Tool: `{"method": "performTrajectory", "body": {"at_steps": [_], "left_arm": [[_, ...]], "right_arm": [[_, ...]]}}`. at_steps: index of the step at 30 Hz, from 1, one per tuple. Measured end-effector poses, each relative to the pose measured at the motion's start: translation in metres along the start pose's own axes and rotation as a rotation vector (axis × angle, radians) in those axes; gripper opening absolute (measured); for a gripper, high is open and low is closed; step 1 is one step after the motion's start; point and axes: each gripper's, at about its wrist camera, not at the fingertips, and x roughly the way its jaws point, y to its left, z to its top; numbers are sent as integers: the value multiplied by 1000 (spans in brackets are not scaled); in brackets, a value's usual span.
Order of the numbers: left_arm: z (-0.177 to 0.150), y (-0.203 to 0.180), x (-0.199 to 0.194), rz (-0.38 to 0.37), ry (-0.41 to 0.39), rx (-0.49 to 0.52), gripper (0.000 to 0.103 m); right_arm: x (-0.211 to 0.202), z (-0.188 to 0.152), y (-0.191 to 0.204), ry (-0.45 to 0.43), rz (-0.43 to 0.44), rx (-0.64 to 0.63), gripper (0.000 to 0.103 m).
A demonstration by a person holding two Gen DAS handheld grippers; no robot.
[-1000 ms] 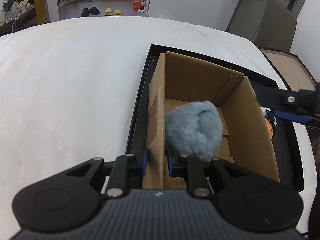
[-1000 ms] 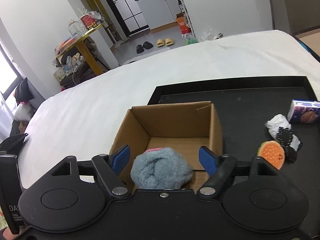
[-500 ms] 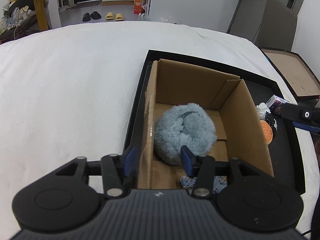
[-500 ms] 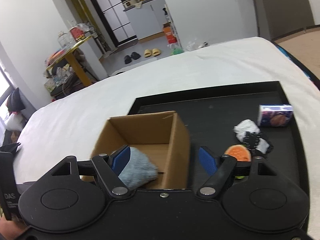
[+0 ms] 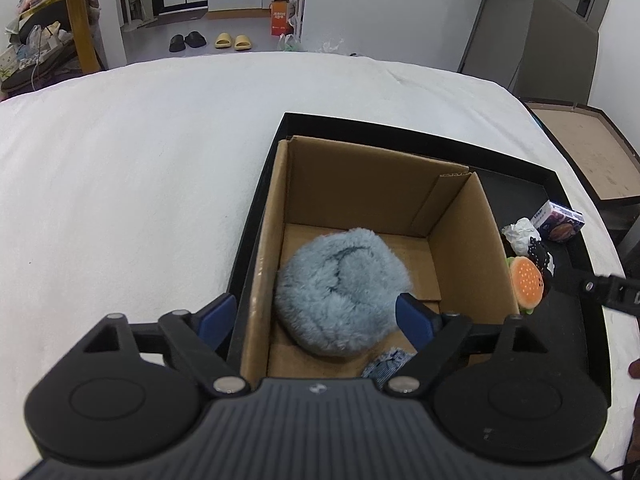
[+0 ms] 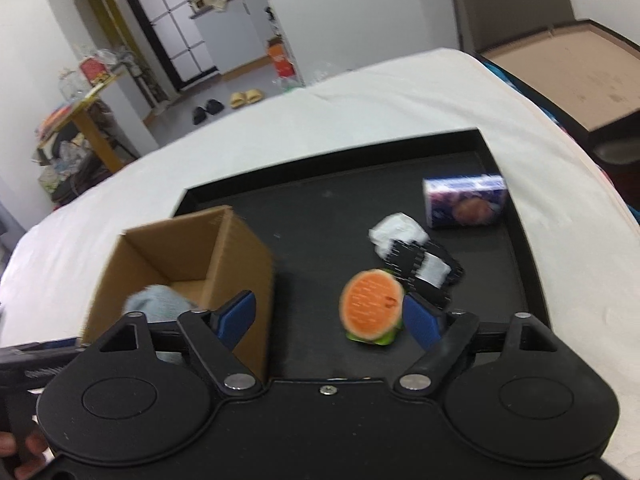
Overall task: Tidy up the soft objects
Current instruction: 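Move the right gripper to the burger plush and grasp it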
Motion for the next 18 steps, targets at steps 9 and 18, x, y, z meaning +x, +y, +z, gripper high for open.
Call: {"method": "performTrajectory", "body": {"at_steps": [9,18], "left_arm": [[4,-18,6,22,-5,12,93],[6,-22,9,49,-1,12,93]], "right_arm": [[24,-9,-24,25,-19,21,84],[56,-15,-31,70,-11,34,64]]}}
